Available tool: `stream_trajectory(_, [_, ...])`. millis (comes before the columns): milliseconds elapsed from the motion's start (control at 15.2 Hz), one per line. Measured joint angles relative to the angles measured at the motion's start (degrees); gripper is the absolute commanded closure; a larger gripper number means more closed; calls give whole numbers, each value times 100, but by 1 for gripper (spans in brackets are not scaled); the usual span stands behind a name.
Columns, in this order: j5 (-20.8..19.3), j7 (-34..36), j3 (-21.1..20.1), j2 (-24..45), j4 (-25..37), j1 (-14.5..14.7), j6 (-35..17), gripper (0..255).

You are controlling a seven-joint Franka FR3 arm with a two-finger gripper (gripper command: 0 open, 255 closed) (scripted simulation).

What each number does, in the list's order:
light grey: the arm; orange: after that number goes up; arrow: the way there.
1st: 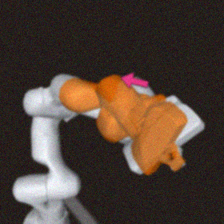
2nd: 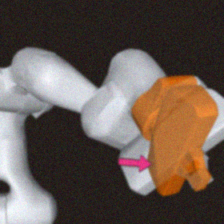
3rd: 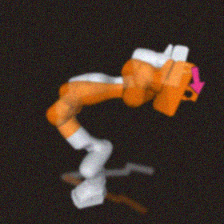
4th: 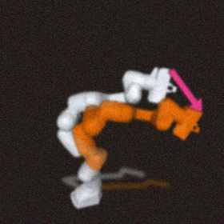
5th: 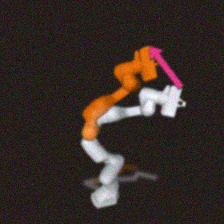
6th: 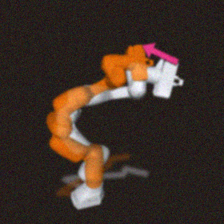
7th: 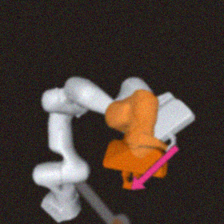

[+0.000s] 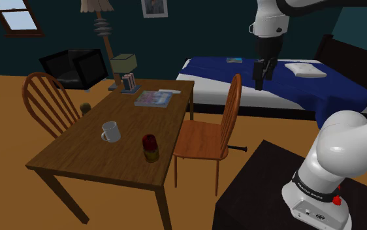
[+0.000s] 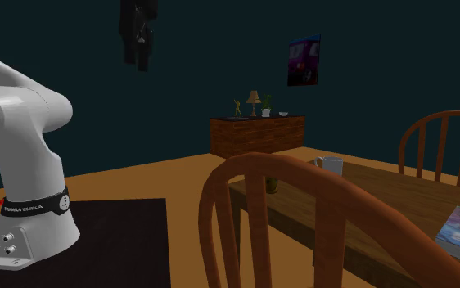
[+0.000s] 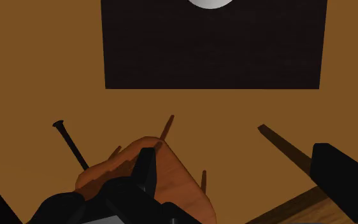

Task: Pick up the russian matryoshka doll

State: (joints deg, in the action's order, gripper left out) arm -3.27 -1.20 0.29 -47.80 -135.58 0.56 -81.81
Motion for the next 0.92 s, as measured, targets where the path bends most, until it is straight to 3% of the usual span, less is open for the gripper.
stream_trajectory(198, [49,41,-55,198,32,36,-142,0])
stream_trajectory(924, [336,397,-547,2351,687,306,-1449,0])
